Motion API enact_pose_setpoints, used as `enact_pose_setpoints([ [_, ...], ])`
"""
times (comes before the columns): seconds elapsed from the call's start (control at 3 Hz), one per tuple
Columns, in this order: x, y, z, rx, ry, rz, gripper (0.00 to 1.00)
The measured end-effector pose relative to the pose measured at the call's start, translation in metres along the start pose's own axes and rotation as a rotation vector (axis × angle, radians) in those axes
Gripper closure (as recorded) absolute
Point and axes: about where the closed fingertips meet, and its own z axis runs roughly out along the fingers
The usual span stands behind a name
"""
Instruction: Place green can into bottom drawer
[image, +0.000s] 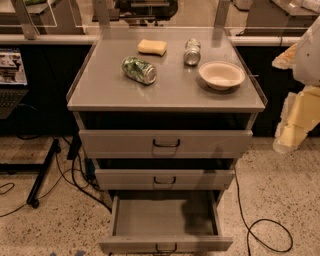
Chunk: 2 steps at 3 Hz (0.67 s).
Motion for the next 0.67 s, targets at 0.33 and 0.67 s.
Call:
enact_pose_setpoints([
  [0.33, 0.0, 0.0, 0.0, 0.0, 0.0, 0.0, 0.0],
  [0.67, -0.0023, -0.0016, -0.0012, 0.01, -0.014, 0.003, 0.0],
])
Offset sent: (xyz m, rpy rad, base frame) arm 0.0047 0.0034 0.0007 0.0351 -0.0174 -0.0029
